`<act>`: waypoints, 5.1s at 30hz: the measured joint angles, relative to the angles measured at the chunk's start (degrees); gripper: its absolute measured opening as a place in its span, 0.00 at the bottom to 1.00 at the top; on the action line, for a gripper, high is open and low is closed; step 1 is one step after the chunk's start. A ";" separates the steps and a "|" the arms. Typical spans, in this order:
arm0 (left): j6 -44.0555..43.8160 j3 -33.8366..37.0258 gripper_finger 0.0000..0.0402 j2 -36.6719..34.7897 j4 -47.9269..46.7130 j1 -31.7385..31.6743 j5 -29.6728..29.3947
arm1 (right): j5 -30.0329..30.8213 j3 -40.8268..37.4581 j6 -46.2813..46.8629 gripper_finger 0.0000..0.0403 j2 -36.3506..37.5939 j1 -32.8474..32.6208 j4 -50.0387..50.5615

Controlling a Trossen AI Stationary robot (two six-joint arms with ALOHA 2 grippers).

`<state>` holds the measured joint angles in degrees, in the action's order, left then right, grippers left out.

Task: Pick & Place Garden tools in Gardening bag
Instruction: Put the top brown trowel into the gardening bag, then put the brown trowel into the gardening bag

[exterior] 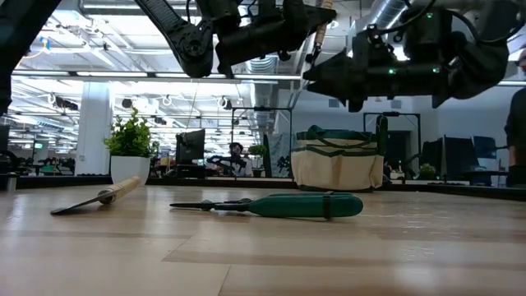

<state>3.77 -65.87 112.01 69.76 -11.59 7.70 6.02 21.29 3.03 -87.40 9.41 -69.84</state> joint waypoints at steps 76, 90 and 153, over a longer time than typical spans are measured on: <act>3.44 0.07 0.66 -15.97 -31.83 0.04 -8.19 | 11.07 0.93 -4.32 0.00 9.24 0.15 9.33; 3.91 11.34 0.23 -32.76 -45.62 -0.29 -8.15 | 17.83 14.51 -10.92 0.00 33.50 6.78 63.83; 3.25 19.80 0.01 -37.07 -41.38 -0.36 -8.11 | 6.10 61.29 -21.03 0.32 -8.17 29.10 122.92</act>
<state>7.02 -46.06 74.94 28.38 -11.96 -0.40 12.12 82.58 -18.00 -95.57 38.51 53.09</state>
